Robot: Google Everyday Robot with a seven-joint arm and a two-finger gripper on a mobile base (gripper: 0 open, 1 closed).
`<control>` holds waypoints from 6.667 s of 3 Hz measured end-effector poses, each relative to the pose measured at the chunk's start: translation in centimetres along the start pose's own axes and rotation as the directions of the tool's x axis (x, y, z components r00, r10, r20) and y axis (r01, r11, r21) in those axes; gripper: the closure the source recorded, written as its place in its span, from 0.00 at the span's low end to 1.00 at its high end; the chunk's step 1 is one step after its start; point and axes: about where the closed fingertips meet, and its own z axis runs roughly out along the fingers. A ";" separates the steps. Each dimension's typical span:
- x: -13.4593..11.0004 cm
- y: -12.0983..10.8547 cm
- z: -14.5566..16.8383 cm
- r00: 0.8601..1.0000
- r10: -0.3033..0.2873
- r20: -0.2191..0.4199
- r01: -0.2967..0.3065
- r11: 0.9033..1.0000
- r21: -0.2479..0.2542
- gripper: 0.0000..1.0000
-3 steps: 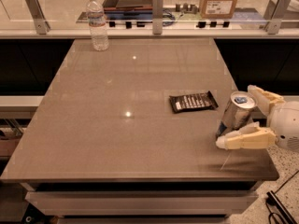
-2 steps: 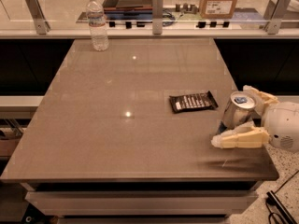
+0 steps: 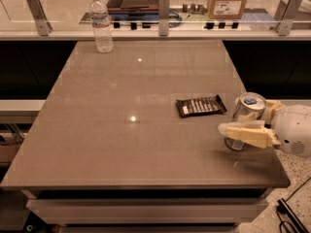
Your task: Move redbull can near water bottle
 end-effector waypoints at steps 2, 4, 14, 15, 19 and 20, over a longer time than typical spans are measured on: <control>-0.5 0.3 0.2 1.000 -0.009 0.000 0.009 1.000 -0.005 0.87; -1.7 0.1 0.7 1.000 -0.016 -0.008 0.016 1.000 0.001 1.00; -17.1 -9.4 30.0 0.992 -0.050 0.112 0.041 0.996 0.076 1.00; -16.9 -9.0 32.8 0.991 -0.027 0.129 0.023 0.999 0.028 1.00; -14.6 -10.7 40.8 0.989 -0.008 0.150 0.013 0.999 -0.031 1.00; -14.1 -11.0 41.8 0.985 -0.021 0.172 0.030 0.998 -0.047 1.00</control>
Offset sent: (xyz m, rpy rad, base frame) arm -0.0001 0.0022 0.0015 -0.0024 -0.0022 0.0034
